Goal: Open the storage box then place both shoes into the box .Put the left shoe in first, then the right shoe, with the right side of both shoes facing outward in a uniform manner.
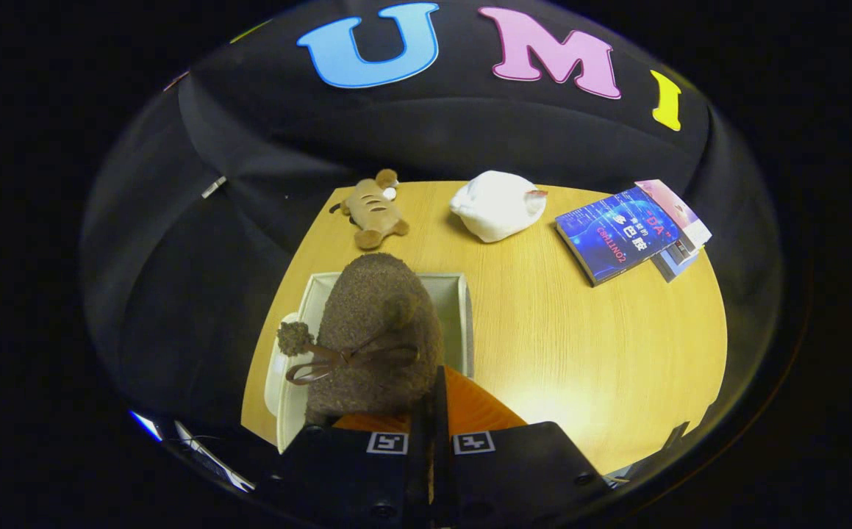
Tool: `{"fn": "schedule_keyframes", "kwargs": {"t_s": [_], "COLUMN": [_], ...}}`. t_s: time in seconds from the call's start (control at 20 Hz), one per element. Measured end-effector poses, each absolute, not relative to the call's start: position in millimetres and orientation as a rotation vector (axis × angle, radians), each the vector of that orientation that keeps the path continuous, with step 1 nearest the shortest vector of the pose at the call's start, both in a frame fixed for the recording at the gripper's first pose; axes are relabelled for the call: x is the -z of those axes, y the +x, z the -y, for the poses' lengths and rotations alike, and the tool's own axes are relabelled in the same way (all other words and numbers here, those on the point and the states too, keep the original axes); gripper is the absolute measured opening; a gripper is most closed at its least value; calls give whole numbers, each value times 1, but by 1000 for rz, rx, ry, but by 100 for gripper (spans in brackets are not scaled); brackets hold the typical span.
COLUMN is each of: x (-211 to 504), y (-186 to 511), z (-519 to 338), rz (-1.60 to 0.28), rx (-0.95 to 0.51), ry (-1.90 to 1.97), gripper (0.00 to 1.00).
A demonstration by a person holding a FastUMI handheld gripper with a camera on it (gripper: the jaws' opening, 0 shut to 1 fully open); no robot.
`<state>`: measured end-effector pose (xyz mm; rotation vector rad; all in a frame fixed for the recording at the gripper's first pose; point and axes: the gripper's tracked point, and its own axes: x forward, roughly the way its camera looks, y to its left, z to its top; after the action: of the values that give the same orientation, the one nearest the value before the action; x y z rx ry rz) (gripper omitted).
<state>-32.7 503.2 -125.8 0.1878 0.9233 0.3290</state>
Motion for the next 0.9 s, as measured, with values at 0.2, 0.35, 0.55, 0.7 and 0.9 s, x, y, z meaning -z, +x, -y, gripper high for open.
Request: {"fn": "schedule_keyframes", "kwargs": {"t_s": [0.2, 0.35, 0.55, 0.7, 0.9], "x": [165, 187, 202, 203, 191], "y": [-30, -29, -31, -37, -40], "z": [-518, -519, -524, -535, -552], "rz": [-976, -990, -1006, -1015, -973], "rx": [-246, -202, -204, -245, -320], "ry": [110, 21, -11, 4, -7], "gripper": [8, 8, 11, 24, 77]}}
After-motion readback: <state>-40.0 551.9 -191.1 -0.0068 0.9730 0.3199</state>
